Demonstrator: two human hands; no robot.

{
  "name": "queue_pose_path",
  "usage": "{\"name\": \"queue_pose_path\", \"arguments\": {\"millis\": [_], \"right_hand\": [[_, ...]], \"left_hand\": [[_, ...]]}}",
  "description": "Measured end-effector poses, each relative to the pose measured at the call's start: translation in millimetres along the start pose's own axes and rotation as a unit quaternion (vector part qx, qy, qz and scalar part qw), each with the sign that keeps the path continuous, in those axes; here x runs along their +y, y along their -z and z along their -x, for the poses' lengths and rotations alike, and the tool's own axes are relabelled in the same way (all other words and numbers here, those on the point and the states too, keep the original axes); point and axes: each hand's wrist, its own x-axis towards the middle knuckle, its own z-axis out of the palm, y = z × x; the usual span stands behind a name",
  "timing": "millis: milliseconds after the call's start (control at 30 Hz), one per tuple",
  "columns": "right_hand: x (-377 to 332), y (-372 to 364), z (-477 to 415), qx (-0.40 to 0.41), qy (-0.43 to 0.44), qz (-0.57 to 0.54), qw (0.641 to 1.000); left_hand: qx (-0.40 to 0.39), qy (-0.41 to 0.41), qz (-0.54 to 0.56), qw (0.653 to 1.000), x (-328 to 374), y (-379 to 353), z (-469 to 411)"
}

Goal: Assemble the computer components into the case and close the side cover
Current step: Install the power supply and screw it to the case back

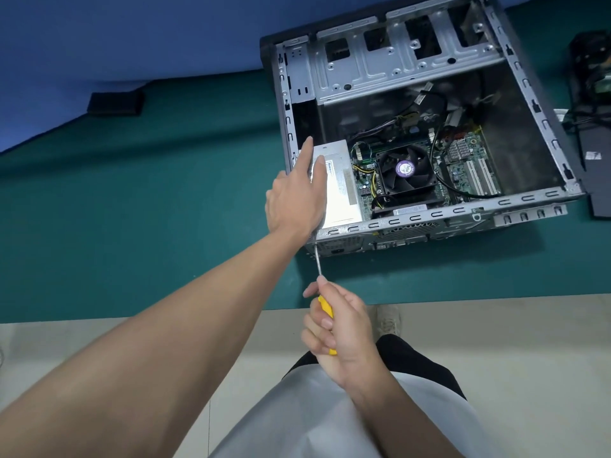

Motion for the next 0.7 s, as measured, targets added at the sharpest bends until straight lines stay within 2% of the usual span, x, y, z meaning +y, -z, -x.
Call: {"name": "queue_pose_path", "arguments": {"millis": [67,133,167,233,267,367,433,467,533,567,633,700], "right_hand": [[-7.8,-4.0,0.7,-0.02,-0.021,0.025,0.999],[-18.6,-5.7,5.2,-0.025,-0.04,0.153,0.987],[-24.0,-4.8,9.2,-0.022,-0.038,0.252,0.967],[-35.1,-0.2,21.4,-0.001,-0.001,0.441,0.897],[-44.6,-1.6,27.9,0.02,0.036,0.497,0.867],[-92.2,-24.7,22.1,0.114,0.239,0.546,0.795],[-131.7,-55.8,-7.5,0.181,0.35,0.597,0.699],[-148.0,-71.2,-28.5,0.209,0.37,0.633,0.647],[-168.0,-93.3,-73.3,0.245,0.36,0.717,0.544],[-171.6,-98.1,-95.1,0.249,0.342,0.754,0.503],[-170.4,-100.3,-128.8,0.248,0.308,0.793,0.463],[-164.9,-92.8,-148.6,0.243,0.281,0.804,0.465]], "left_hand": [[-0.002,0.002,0.005,1.0,-0.2,0.5,-0.6],[0.004,-0.003,0.015,1.0,-0.6,0.6,1.0],[0.009,-0.003,0.023,1.0,0.0,0.7,1.4],[0.023,0.04,0.052,0.998,0.7,1.4,2.1],[0.03,0.076,0.063,0.995,0.7,1.1,1.2],[0.015,0.135,0.068,0.988,-0.1,0.0,0.0],[0.007,0.129,0.076,0.989,-0.5,-0.4,-0.3],[0.005,0.127,0.079,0.989,-0.2,0.1,-0.7],[0.008,0.127,0.081,0.989,0.1,0.6,-1.3],[0.011,0.124,0.082,0.989,0.0,0.4,-1.8],[0.015,0.118,0.079,0.99,0.6,1.1,-2.7],[0.014,0.117,0.07,0.991,0.0,1.3,-3.8]]}}
